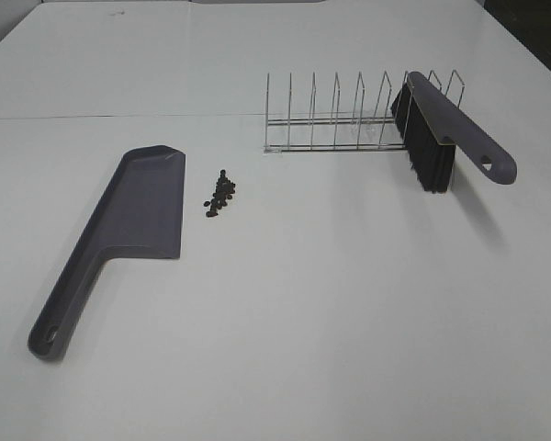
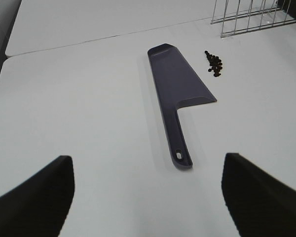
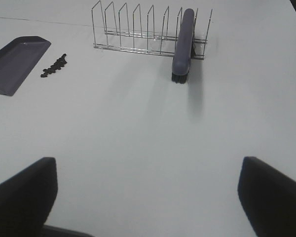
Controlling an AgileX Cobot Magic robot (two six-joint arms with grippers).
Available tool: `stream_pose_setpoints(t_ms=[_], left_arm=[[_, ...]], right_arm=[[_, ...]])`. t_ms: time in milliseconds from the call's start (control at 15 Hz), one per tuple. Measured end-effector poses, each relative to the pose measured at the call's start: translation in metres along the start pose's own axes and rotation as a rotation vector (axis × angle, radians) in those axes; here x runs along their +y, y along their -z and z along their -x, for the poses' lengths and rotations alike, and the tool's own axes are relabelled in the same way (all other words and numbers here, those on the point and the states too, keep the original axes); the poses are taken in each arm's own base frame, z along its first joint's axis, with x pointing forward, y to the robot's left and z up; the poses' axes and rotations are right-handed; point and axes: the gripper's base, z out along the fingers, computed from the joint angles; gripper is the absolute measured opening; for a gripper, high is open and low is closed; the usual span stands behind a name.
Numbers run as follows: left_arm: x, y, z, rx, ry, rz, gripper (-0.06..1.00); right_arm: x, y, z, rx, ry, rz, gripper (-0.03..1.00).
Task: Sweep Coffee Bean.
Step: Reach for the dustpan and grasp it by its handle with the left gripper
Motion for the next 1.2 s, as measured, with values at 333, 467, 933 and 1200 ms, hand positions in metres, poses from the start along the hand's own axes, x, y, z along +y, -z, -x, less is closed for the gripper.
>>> stream_pose_setpoints(t_ms=[333,467,933,1200], left_arm=[[0.0,0.0,0.0,0.0,0.0,0.0,0.76],[0.0,0.0,0.0,0.0,0.0,0.0,0.76],[0.0,0.0,0.0,0.0,0.0,0.0,0.76],[0.0,0.0,0.0,0.0,0.0,0.0,0.76]], right_arm=[[0.0,0.0,0.0,0.0,0.0,0.0,0.85],[0.0,0.0,0.0,0.0,0.0,0.0,0.85],[0.0,0.0,0.0,0.0,0.0,0.0,0.85],[0.0,0.0,0.0,0.0,0.0,0.0,0.85]])
